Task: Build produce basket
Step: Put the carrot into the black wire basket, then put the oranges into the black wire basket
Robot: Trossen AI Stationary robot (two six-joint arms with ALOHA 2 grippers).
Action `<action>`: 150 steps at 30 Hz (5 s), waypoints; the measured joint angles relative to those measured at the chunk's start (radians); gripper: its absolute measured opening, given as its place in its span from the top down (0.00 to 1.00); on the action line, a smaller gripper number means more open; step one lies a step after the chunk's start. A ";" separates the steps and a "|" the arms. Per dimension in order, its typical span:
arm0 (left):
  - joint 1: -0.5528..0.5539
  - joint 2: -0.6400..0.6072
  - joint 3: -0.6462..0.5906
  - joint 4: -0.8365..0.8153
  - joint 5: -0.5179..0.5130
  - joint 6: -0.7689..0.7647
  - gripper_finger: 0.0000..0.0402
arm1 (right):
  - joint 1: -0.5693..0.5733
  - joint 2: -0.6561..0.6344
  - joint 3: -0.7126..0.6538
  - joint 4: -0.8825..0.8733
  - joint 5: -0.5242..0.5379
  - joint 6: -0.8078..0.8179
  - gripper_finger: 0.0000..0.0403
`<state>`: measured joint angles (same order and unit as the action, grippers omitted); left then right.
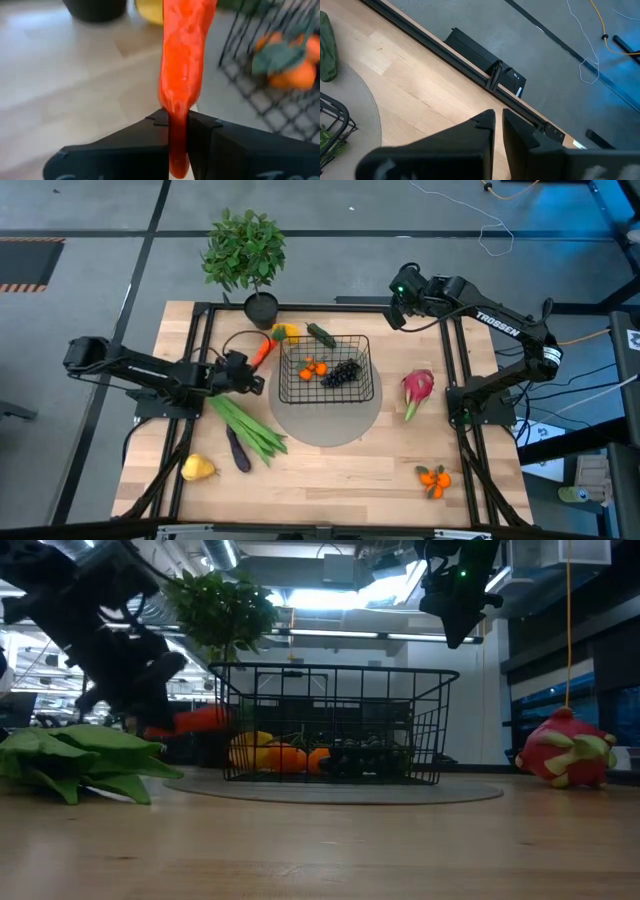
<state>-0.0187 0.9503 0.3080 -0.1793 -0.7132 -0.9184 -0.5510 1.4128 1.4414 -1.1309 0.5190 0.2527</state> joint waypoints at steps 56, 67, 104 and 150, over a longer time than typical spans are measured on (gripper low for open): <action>0.023 0.267 0.516 -0.021 0.500 0.638 0.66 | 0.000 0.000 0.000 -0.019 -0.003 -0.006 0.93; 0.028 0.093 0.516 -0.166 0.216 0.612 0.66 | 0.083 -0.009 0.000 -0.296 -0.312 0.161 0.93; 0.027 0.046 0.516 -0.180 0.201 0.720 0.66 | 1.515 0.285 -0.006 -0.151 -0.604 1.992 0.92; 0.027 0.046 0.515 -0.179 0.202 0.718 0.66 | 1.483 0.583 -0.107 -0.187 -0.727 2.155 0.60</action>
<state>0.0082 0.9966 0.8227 -0.3588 -0.5114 -0.2001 0.9321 1.9959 1.3340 -1.3178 -0.2082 2.4080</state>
